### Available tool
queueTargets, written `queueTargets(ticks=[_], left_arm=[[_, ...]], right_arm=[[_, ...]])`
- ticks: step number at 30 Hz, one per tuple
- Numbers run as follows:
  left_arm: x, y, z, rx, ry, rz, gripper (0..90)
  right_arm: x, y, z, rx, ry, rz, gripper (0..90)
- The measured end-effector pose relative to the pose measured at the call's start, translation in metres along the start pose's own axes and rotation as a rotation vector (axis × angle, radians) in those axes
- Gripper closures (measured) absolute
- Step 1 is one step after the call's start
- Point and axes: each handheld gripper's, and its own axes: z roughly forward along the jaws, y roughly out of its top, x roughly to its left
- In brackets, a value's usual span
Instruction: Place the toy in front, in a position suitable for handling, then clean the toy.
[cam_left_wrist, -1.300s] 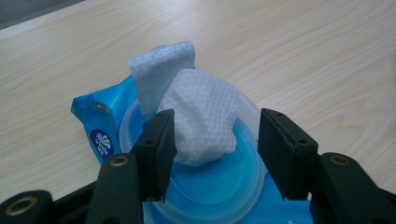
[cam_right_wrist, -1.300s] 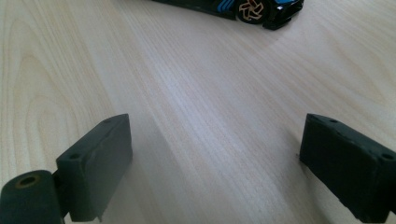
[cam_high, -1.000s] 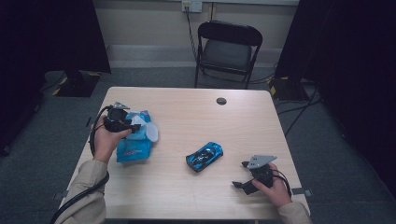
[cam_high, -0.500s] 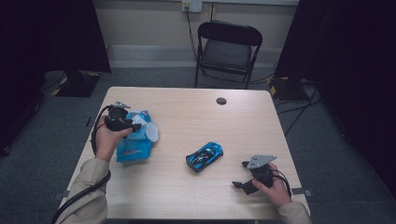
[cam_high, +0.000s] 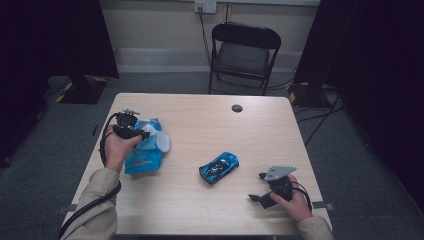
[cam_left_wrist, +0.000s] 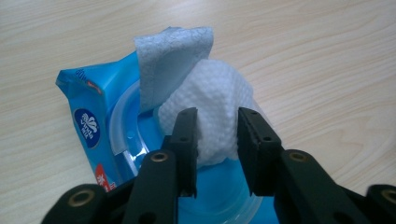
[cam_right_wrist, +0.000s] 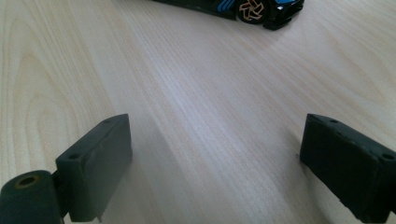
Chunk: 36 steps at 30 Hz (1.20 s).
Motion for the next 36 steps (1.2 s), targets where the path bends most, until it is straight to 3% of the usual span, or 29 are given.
queueTargets(ticks=[5,7,10,13,19,25,36], left_arm=[[0.000,0.001,0.003,-0.004,0.001,0.015,68.6],[0.001,0.001,0.004,-0.013,0.000,0.001,70.5],[0.003,0.000,0.004,-0.011,0.006,-0.024,76.3],[0.004,0.001,0.002,0.001,0.014,-0.010,84.3],[0.002,0.003,0.002,0.015,0.011,-0.016,88.3],[0.002,0.004,-0.001,0.000,0.000,-0.056,89.3],[0.001,0.009,-0.013,-0.024,-0.029,-0.080,89.6]], right_arm=[[-0.001,0.000,0.000,-0.001,0.002,-0.001,8.3],[-0.001,0.000,0.001,-0.001,0.002,-0.002,8.3],[-0.002,0.001,0.001,-0.002,0.002,-0.003,8.3],[-0.002,0.001,0.001,-0.002,0.001,-0.003,8.3],[-0.001,0.001,0.001,-0.001,0.000,-0.005,8.3],[-0.001,0.001,0.001,-0.001,0.000,-0.005,8.3],[-0.001,0.001,0.001,-0.001,0.000,-0.005,8.3]])
